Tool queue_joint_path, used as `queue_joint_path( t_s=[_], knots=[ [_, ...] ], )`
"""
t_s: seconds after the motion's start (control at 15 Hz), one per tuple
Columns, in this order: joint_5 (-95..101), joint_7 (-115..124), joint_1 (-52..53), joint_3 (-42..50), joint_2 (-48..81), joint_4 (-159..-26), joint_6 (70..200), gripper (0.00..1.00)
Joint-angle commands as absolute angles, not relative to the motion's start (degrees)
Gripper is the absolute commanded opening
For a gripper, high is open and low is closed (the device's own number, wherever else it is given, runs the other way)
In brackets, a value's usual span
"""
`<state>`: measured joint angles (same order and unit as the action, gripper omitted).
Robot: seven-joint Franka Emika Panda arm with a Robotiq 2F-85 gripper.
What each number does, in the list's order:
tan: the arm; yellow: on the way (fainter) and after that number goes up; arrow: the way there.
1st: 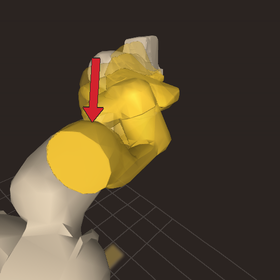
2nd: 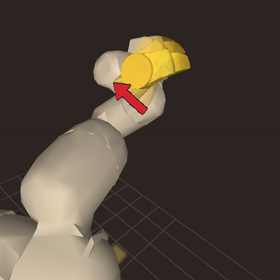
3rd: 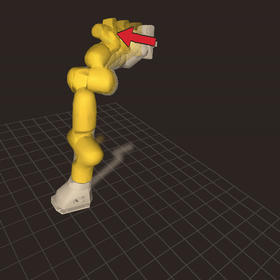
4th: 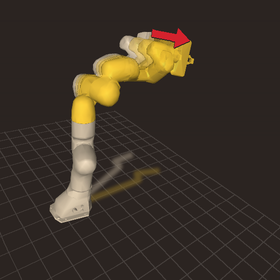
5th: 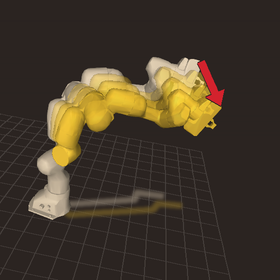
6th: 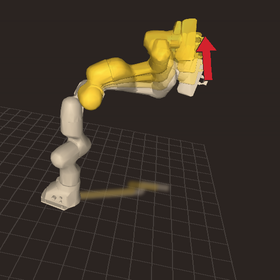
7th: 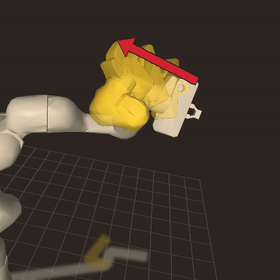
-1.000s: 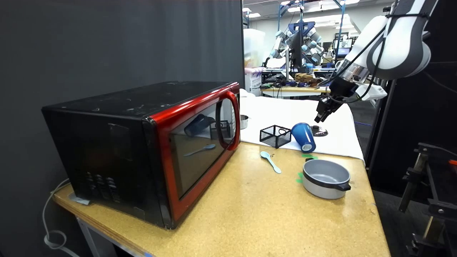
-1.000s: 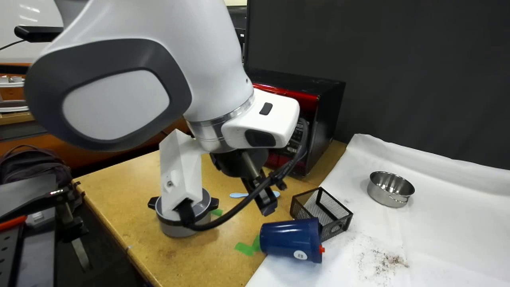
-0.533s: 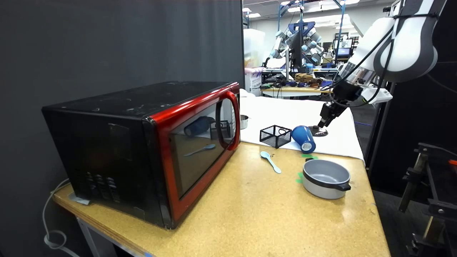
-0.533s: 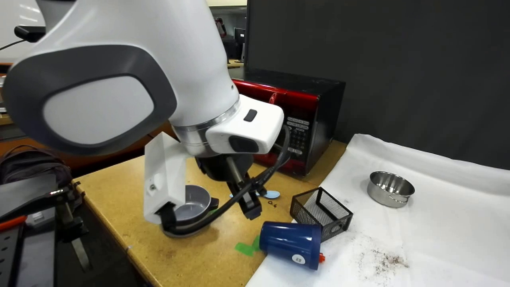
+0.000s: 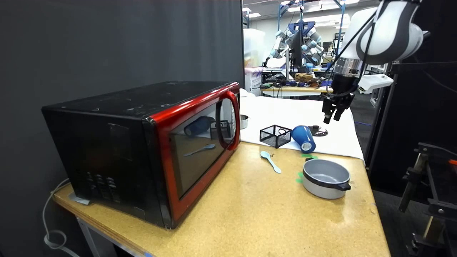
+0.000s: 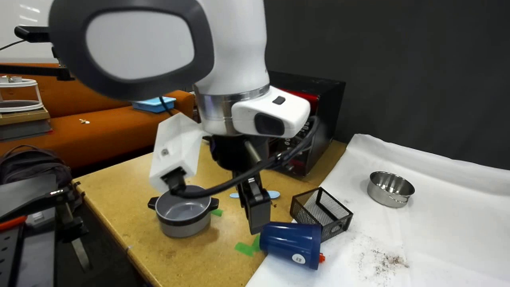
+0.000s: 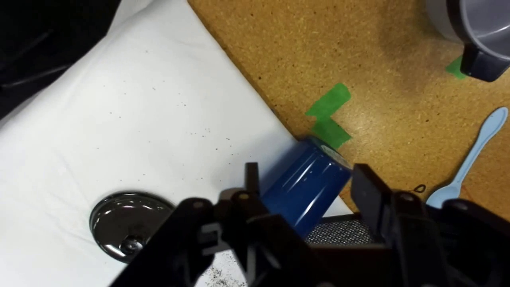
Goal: Put the marker inside the blue cup
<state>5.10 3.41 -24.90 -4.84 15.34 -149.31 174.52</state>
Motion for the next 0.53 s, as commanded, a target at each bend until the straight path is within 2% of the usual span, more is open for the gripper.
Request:
queue_joint_path(
  t_s=[0.0,0.07,0.13,0.47],
  knots=[
    [3.46,3.38,-16.33,2.74,12.01,-145.23,161.67,0.92],
    [4.07,4.17,-14.58,4.27,11.45,-143.84,159.01,0.99],
    [4.04,4.34,-13.56,5.06,11.14,-142.66,157.01,1.0],
    [2.91,5.19,-10.87,7.28,13.15,-135.8,149.93,1.0]
  ],
)
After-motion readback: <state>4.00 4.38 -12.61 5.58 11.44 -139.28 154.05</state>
